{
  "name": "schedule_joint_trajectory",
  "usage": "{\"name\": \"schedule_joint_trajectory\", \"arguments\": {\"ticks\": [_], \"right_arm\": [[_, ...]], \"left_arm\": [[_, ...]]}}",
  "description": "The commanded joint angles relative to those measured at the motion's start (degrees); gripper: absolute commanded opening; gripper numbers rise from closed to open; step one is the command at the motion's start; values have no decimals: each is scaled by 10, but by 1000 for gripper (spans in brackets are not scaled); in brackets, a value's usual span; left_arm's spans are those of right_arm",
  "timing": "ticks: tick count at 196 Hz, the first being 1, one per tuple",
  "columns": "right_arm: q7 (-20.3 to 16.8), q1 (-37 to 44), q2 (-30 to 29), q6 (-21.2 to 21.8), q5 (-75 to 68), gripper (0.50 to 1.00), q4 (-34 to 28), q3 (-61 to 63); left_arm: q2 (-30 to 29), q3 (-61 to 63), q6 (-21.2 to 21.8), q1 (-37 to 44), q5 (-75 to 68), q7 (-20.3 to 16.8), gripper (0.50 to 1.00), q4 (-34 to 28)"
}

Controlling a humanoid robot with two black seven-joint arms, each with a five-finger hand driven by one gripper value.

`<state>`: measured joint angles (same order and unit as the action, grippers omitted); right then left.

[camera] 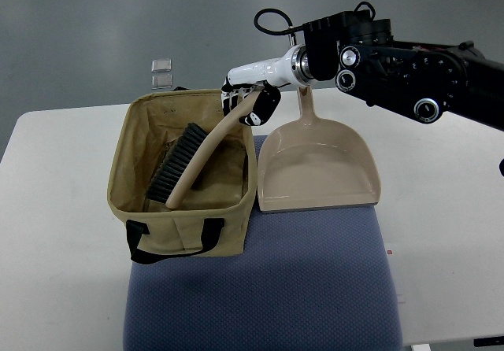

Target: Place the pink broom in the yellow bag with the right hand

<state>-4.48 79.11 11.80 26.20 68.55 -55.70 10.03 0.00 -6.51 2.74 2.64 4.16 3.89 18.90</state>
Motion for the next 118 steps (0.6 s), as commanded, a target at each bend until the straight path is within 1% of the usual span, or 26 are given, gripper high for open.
{"name": "schedule_joint_trajectory", "arguments": {"ticks": [1, 2, 7, 31, 42, 61, 78, 90, 99, 118], "right_arm": [[0, 3, 1, 1, 0, 915, 0, 2], [0, 3, 1, 1, 0, 923, 0, 2], [0, 3, 1, 1, -1, 928, 0, 2], [0, 7, 8, 3, -2, 930, -1, 5], [0, 25, 14, 4, -8, 930, -1, 11], [2, 38, 39, 0, -12, 930, -1, 32], [2, 38, 57, -4, -16, 930, -1, 92], [4, 26, 65, -19, -24, 930, 0, 152], [4, 4, 69, -33, -32, 930, 0, 197], [4, -70, 76, -73, -63, 930, 0, 314]], "left_arm": [[0, 0, 0, 0, 0, 1, 1000, -1], [0, 0, 0, 0, 1, 1, 1000, -1], [0, 0, 0, 0, 0, 1, 1000, -1], [0, 1, 1, 0, 0, 1, 1000, -1], [0, 1, 1, 0, 0, 1, 1000, -1], [0, 1, 0, 0, 0, 1, 1000, -1], [0, 1, 0, 0, 0, 1, 1000, -1], [0, 0, 0, -1, 0, 1, 1000, -1], [0, 0, 0, 0, 0, 1, 1000, 0], [0, 1, 0, 0, 0, 1, 1000, 3]]}}
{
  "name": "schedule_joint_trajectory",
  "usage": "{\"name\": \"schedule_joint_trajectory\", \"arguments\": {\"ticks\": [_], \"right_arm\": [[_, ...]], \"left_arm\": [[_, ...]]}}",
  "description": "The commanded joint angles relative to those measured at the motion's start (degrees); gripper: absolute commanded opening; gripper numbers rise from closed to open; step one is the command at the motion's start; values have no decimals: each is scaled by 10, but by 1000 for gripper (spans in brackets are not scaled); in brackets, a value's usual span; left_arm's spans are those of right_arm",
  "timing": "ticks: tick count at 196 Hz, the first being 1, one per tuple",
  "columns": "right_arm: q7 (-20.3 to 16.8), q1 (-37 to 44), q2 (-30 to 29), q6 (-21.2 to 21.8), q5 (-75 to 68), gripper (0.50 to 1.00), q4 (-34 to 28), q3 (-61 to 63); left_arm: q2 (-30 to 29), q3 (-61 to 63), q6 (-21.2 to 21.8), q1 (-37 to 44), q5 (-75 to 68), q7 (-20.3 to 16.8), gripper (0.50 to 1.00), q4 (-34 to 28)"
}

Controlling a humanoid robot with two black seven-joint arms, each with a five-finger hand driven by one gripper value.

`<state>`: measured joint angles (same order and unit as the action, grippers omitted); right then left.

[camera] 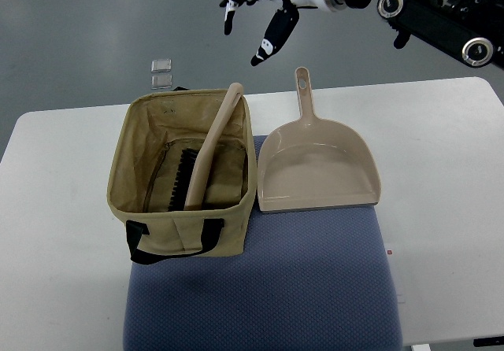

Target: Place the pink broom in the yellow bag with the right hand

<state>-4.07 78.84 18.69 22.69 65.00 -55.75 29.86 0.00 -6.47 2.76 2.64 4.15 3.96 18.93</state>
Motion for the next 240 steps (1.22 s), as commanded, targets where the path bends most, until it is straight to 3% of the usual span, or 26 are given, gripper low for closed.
{"name": "schedule_joint_trajectory", "arguments": {"ticks": [1, 27, 55, 75, 88, 126, 147, 173, 240], "right_arm": [[-1, -75, 7, -42, -30, 930, 0, 127], [-1, -154, 1, -101, -52, 930, 2, 238], [2, -246, -26, -206, -169, 930, 5, 352], [34, -293, -53, -265, -275, 930, 12, 401], [63, -316, -59, -277, -326, 930, 11, 416], [107, -378, -67, -257, -501, 930, 23, 441], [148, -398, -106, -201, -545, 930, 53, 456], [157, -425, -137, -134, -545, 930, 71, 480], [179, -429, -158, -130, -549, 930, 86, 496]], "left_arm": [[0, 1, 0, 0, 0, 0, 1000, 2], [0, 1, 0, 0, 0, 1, 1000, 1], [0, 2, 0, 0, 0, 3, 1000, -1], [0, 3, 0, 0, 0, 4, 1000, -1], [0, 3, 0, 0, 0, 4, 1000, -1], [0, 3, 0, 0, 0, 4, 1000, 1], [0, 3, 0, 0, 0, 4, 1000, -1], [0, 3, 0, 0, 0, 4, 1000, -2], [0, 3, 0, 0, 1, 4, 1000, -1]]}}
